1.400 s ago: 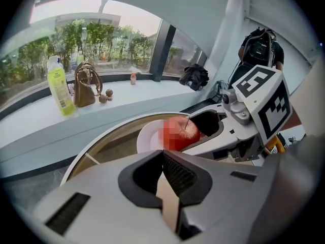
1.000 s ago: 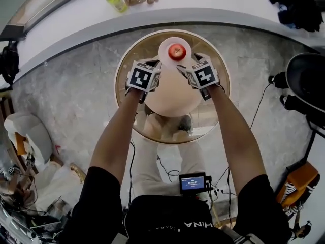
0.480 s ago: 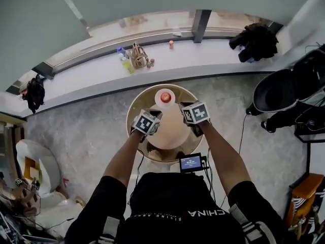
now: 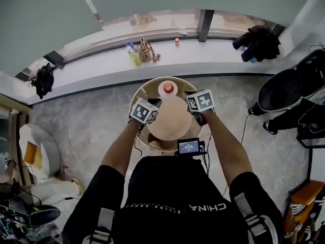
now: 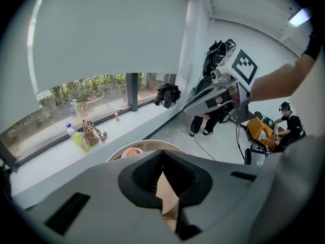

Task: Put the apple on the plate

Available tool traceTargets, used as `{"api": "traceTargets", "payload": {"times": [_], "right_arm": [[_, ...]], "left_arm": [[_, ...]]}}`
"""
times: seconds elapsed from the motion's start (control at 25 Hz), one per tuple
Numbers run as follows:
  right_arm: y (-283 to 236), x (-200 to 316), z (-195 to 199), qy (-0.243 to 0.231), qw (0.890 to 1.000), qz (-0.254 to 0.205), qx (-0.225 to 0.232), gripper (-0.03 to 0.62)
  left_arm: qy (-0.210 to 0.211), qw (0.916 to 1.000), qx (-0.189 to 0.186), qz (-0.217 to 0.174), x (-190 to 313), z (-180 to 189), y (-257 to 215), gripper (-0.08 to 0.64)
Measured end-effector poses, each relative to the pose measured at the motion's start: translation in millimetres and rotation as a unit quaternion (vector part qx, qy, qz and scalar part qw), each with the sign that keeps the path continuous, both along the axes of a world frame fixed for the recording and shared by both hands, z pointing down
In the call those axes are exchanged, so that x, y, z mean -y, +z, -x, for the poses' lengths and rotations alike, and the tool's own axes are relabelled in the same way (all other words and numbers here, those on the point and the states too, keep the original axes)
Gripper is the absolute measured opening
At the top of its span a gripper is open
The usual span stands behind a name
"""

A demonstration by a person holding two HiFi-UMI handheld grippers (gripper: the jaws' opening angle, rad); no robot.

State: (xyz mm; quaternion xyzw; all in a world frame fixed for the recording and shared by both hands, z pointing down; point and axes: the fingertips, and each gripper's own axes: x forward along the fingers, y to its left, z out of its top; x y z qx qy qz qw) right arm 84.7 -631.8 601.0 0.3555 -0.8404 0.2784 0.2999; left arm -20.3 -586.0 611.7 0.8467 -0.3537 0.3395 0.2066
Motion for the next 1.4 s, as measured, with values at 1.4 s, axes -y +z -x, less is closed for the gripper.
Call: {"api": "traceTargets", "payload": {"times": [1.4], "right_arm": [[-13,-421,96,0.068,0.995,-0.039,-0.066,0.037]], "left_arm": [[0.015,0.9977,-0.065,0.008,-429,119,27,0.017]]}}
